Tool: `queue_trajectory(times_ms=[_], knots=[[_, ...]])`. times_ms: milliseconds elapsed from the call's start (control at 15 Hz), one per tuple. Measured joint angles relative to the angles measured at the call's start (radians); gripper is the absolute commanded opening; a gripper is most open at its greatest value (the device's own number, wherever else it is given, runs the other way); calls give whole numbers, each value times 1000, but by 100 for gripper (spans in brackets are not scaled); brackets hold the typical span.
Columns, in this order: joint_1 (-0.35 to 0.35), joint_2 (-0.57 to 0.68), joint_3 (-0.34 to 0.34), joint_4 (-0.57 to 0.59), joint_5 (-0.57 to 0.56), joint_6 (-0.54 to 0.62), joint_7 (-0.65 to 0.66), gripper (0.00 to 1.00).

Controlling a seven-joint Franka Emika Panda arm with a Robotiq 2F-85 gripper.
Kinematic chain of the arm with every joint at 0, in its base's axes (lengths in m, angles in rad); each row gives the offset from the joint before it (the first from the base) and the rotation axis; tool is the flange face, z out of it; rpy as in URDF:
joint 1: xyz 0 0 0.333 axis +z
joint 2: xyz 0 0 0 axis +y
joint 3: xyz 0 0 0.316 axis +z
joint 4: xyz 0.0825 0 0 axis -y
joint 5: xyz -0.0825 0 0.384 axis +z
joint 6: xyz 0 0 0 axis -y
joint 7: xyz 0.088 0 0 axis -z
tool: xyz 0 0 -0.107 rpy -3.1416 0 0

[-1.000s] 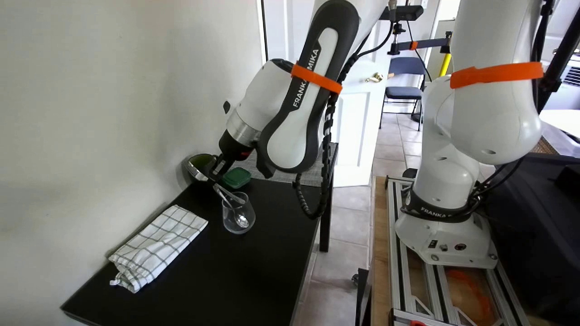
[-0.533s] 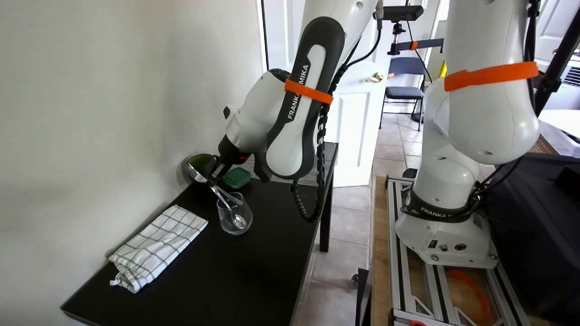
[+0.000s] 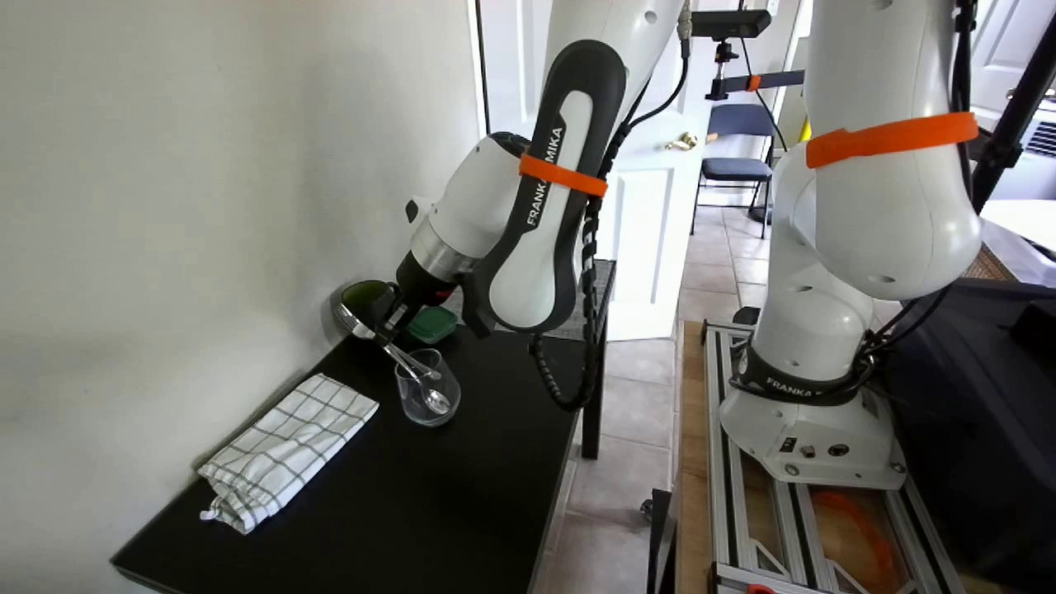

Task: Place the cutlery in the cup

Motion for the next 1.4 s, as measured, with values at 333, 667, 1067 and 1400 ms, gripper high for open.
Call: queue_trajectory(times_ms=[333,667,1067,1400], knots=[[-3,-2,2,-21,-2,11,4,2],[-5,0,-4,-55,3,72,4,2],[-1,8,-2,-57,11,81,4,2],[21,12,0,-57,47,81,-4,36]])
